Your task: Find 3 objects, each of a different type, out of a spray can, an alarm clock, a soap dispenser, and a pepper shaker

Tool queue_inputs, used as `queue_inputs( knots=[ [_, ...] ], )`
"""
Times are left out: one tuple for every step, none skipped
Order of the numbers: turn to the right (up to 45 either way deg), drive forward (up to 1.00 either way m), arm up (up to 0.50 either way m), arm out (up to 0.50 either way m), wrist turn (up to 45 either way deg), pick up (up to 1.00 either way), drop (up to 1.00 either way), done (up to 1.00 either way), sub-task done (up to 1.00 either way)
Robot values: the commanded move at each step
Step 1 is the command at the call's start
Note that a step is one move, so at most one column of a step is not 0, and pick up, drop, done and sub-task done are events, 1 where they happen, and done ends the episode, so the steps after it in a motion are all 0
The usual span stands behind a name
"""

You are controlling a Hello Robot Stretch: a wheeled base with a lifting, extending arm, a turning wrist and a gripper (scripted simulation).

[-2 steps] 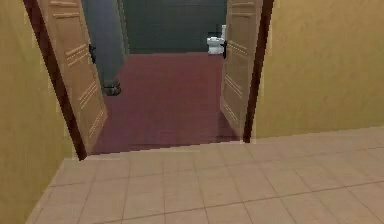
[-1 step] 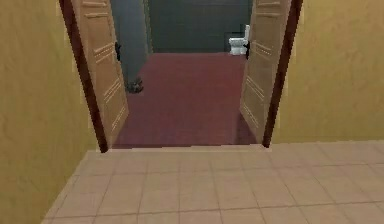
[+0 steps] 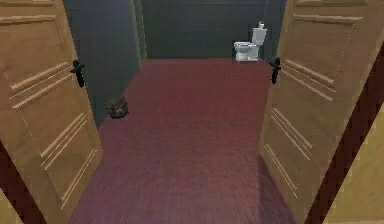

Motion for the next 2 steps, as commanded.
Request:
queue_inputs(
  knots=[
    [0.0,1.0,0.0,0.0,0.0,0.0,0.0,0.0,0.0],
    [0.0,1.0,0.0,0.0,0.0,0.0,0.0,0.0,0.0]
  ],
)
